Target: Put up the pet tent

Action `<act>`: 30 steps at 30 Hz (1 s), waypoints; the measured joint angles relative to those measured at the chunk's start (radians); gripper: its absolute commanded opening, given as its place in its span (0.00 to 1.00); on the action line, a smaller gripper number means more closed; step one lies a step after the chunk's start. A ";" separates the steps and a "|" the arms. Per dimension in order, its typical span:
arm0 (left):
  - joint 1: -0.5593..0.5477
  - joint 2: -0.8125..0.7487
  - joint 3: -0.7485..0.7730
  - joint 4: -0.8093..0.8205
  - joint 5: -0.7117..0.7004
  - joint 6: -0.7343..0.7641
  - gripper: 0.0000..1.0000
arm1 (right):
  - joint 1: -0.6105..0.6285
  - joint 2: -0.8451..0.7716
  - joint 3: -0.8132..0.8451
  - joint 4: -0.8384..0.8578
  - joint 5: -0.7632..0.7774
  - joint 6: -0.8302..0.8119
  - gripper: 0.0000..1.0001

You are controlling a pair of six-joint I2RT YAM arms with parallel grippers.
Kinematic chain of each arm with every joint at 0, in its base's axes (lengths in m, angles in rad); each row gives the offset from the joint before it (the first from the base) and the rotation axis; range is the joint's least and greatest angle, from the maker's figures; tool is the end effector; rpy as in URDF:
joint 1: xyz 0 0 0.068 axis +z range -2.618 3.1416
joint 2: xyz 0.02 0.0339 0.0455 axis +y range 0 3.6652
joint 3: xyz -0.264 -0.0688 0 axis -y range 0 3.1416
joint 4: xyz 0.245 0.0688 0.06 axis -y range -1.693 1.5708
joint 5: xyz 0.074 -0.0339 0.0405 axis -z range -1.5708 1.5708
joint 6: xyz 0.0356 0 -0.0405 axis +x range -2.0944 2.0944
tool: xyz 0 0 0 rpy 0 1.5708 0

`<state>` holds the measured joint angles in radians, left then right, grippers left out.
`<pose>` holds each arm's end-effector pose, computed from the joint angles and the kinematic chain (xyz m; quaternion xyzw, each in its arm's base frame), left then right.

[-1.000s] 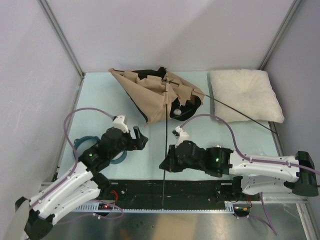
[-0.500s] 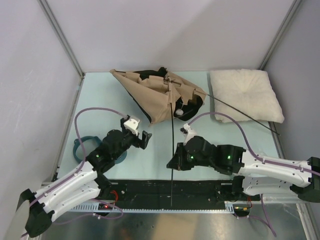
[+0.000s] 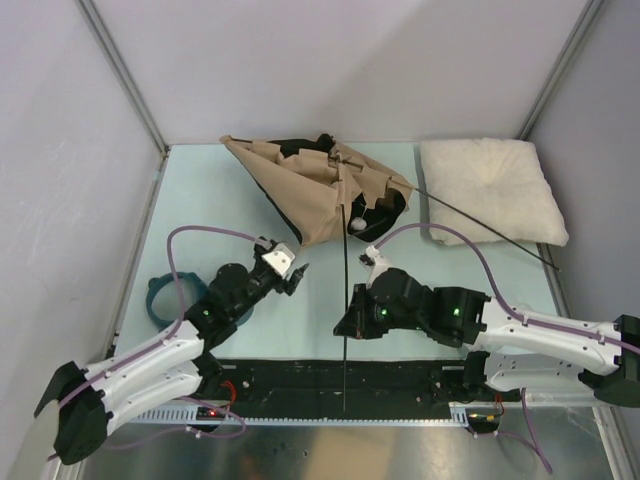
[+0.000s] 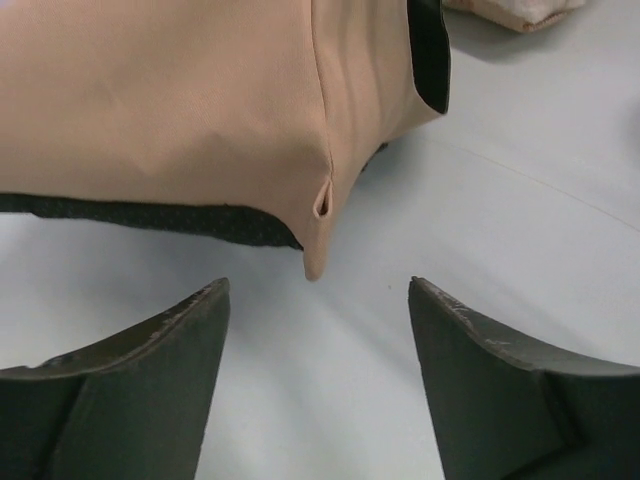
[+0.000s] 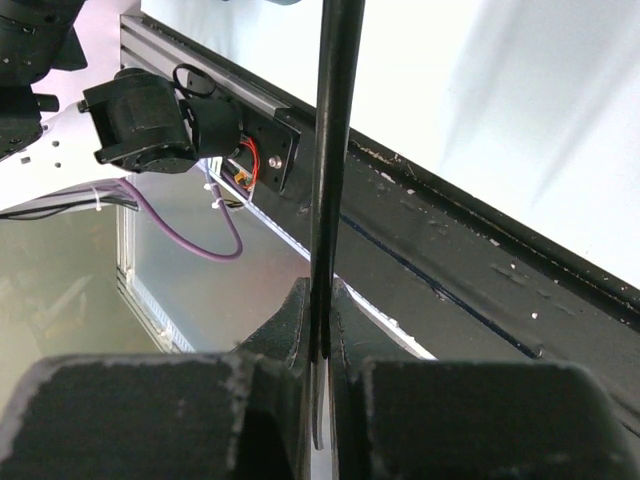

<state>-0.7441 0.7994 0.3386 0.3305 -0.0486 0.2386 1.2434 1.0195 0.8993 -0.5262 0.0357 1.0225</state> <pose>0.1415 -0.1279 0.2333 0.3404 0.6701 -0.1472 0.6430 0.0718 0.2075 0.3026 -0.0907 0.8904 0.3970 0.2035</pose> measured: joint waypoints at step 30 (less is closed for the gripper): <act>0.011 0.167 0.000 0.212 -0.008 0.056 0.50 | -0.004 0.005 -0.002 0.028 0.000 -0.003 0.00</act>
<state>-0.7330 0.9661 0.3389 0.5430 -0.0566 0.2943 1.2396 1.0248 0.8974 -0.4980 0.0353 1.0195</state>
